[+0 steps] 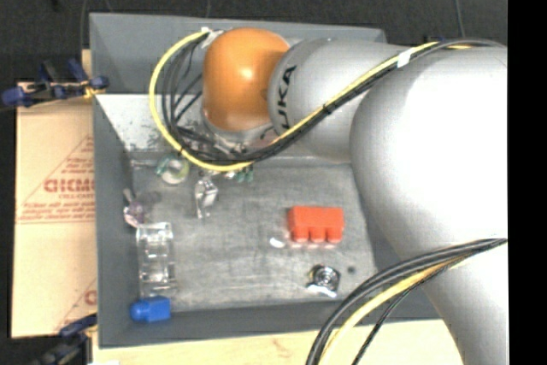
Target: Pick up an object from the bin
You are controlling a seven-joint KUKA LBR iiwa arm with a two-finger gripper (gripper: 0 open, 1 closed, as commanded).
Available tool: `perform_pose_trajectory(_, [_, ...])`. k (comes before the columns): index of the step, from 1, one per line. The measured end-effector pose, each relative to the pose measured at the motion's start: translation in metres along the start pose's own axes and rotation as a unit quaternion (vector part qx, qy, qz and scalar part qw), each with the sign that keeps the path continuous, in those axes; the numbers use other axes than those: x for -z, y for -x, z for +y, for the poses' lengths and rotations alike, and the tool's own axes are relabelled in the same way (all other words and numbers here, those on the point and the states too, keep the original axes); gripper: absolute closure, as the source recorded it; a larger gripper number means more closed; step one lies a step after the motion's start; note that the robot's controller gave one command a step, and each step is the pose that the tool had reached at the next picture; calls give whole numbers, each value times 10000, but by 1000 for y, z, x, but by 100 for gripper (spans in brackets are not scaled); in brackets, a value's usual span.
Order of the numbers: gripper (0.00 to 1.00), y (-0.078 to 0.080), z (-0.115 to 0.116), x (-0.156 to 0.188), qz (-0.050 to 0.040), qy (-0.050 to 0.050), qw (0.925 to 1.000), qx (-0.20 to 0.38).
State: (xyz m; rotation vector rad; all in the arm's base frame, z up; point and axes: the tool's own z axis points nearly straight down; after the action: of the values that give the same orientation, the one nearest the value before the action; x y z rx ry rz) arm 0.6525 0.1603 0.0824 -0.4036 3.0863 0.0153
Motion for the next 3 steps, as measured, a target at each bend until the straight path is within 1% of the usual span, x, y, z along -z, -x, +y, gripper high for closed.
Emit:
perform_pose_trajectory(1, [0,-28,-67,0,129,-43,9984,-553])
perform_pose_trajectory(2, [0,-34,-99,148,83,-51,9997,215])
perform_pose_trajectory(3, [0,-65,-172,16,79,-33,9974,709])
